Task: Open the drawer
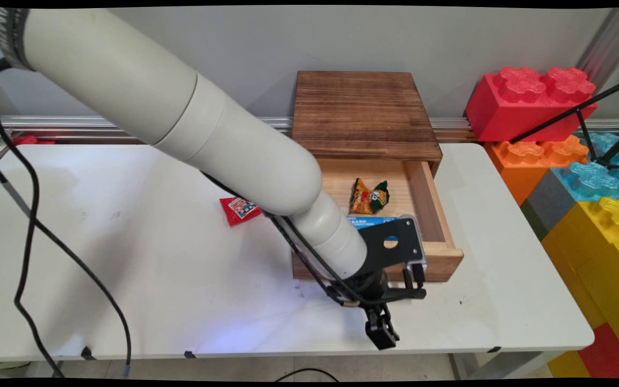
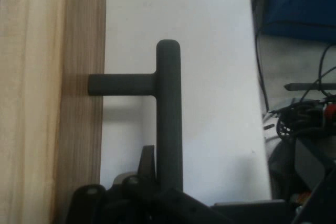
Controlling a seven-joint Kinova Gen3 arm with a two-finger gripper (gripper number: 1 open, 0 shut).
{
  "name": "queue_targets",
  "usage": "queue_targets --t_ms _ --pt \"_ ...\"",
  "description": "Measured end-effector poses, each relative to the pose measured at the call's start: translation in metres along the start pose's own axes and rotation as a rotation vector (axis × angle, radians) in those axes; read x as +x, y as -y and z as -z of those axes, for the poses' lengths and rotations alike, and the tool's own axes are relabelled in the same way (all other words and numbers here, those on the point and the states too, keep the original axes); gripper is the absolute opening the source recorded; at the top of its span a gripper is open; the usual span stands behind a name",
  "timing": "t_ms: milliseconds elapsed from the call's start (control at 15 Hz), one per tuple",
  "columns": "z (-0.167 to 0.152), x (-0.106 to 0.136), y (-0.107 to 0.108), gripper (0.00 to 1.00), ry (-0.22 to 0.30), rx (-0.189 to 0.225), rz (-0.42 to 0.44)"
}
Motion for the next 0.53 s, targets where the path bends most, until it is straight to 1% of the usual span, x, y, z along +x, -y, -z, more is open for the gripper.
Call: queue_targets --t_ms 333,533 --pt "0.005 -0.002 -0.019 1.00 -0.004 -0.017 0.008" --pt "0.009 -0.002 -0.027 1.00 -0.011 -0.025 0.015"
